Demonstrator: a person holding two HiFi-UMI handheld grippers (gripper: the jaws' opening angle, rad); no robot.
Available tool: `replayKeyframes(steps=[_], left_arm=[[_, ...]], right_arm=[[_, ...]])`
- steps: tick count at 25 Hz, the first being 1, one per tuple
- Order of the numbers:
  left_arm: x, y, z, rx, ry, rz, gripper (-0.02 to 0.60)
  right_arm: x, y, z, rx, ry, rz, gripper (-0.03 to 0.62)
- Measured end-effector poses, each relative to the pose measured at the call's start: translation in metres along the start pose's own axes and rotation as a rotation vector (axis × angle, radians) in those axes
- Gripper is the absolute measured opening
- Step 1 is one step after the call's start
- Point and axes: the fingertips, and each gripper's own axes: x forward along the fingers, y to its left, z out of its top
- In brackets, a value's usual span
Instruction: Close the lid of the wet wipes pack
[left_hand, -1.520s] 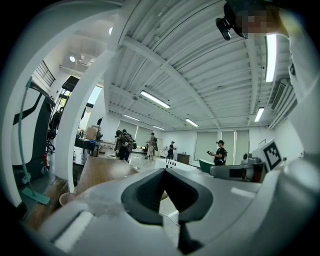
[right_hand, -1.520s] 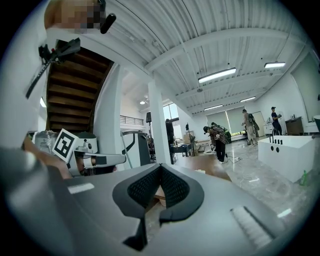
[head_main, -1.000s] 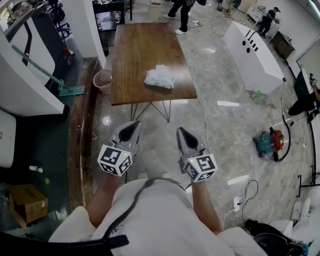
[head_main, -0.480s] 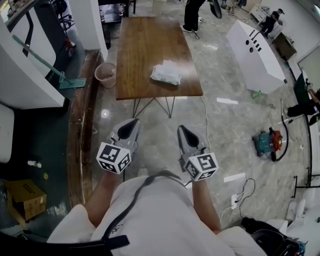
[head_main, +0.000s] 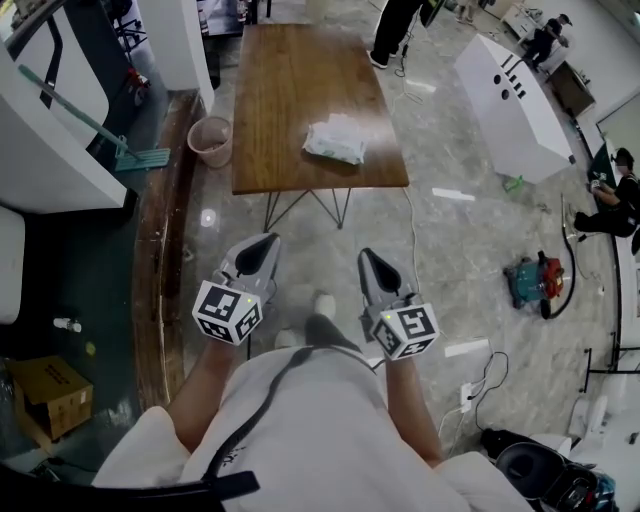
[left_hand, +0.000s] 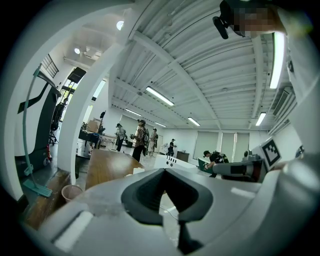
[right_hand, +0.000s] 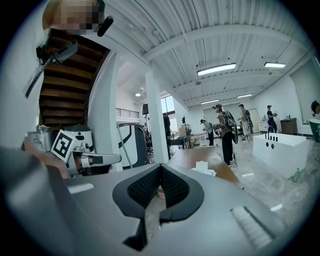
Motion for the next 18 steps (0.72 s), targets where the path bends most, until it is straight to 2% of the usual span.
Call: replayKeyframes(steps=[7, 10, 12, 18], left_arm=[[0.013, 0.011, 0.004, 0.009, -0.001, 0.02, 0.003], [0.025, 0.018, 0.009, 0.039, 0.005, 0.037, 0.003], [0.037, 0.021, 0.013, 0.056, 0.006, 0.043, 0.003], [0.087, 0.03, 0.018, 0.043, 0.023, 0.057, 0.003]], right_arm=[[0.019, -0.014, 0.004, 0.0, -0.013, 0.022, 0.009], [0.034, -0.023, 0.006, 0.0, -0.021, 0.042, 0.009], [0.045, -0.032, 0.009, 0.002, -0.025, 0.054, 0.009], [0.076, -0.073, 0.02, 0.012, -0.023, 0.082, 0.009]])
